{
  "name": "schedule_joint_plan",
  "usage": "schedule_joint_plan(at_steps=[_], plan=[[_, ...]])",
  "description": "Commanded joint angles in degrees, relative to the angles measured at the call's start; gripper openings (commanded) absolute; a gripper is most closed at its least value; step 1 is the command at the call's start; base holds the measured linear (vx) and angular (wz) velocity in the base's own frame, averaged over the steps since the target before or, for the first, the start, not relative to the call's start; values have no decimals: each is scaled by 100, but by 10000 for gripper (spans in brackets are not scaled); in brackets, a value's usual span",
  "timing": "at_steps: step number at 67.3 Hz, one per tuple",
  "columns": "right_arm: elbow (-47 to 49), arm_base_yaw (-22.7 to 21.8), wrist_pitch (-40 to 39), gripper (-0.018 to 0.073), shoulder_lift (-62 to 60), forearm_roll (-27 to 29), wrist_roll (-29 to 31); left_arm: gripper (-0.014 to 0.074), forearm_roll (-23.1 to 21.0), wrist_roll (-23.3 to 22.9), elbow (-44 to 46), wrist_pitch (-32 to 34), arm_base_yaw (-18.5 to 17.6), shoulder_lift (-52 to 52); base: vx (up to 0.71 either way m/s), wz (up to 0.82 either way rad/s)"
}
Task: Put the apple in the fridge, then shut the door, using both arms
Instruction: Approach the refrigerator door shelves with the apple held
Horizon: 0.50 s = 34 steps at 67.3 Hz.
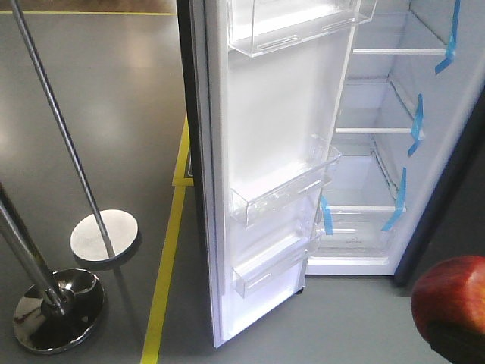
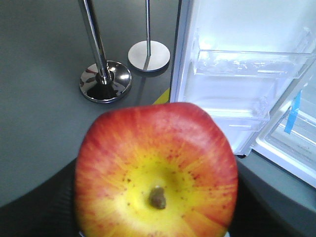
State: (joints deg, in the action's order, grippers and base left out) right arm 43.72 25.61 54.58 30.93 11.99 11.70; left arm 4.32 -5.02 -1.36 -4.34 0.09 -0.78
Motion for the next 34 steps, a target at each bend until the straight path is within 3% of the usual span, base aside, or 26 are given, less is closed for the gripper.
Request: schedule_joint_plan(at_steps=[1,34], plan=[[156,6,-404,150,21,60,21,-6,-1,-49,-151,393,-16,-10,24,-4],[156,6,-404,150,21,60,21,-6,-1,-49,-151,393,-16,-10,21,-5]])
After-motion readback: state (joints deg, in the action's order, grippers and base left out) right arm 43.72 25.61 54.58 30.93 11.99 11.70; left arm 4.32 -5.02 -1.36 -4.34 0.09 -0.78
